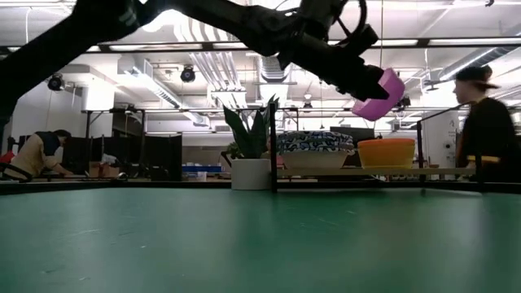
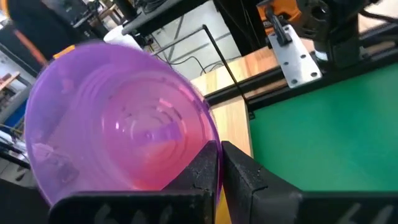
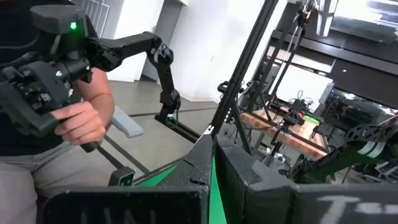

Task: Place and stack bowls onto a shelf
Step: Stack the purple bowl on top of the orange bowl

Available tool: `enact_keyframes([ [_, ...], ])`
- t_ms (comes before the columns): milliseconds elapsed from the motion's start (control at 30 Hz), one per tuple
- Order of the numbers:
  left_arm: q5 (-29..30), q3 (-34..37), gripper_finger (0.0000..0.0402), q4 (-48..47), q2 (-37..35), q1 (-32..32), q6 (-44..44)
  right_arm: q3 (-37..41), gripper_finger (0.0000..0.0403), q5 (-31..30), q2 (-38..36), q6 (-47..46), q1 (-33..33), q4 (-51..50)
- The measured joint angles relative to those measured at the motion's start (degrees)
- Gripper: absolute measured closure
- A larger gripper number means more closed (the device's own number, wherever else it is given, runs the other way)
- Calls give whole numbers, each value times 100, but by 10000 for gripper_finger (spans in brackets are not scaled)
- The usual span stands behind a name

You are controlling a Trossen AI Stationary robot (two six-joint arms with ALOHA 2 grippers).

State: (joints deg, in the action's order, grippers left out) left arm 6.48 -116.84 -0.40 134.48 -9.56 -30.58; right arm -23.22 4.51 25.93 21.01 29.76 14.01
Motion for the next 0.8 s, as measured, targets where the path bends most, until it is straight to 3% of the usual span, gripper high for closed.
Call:
enact_keyframes([
  [267,48,-1144,401,-1033,629,-130,311,2,394,-1,-2,-65,0,-75],
  [800,50,-1093,401,-1095,659,-191,414,4,394,-2,-4,-12,0,-178],
])
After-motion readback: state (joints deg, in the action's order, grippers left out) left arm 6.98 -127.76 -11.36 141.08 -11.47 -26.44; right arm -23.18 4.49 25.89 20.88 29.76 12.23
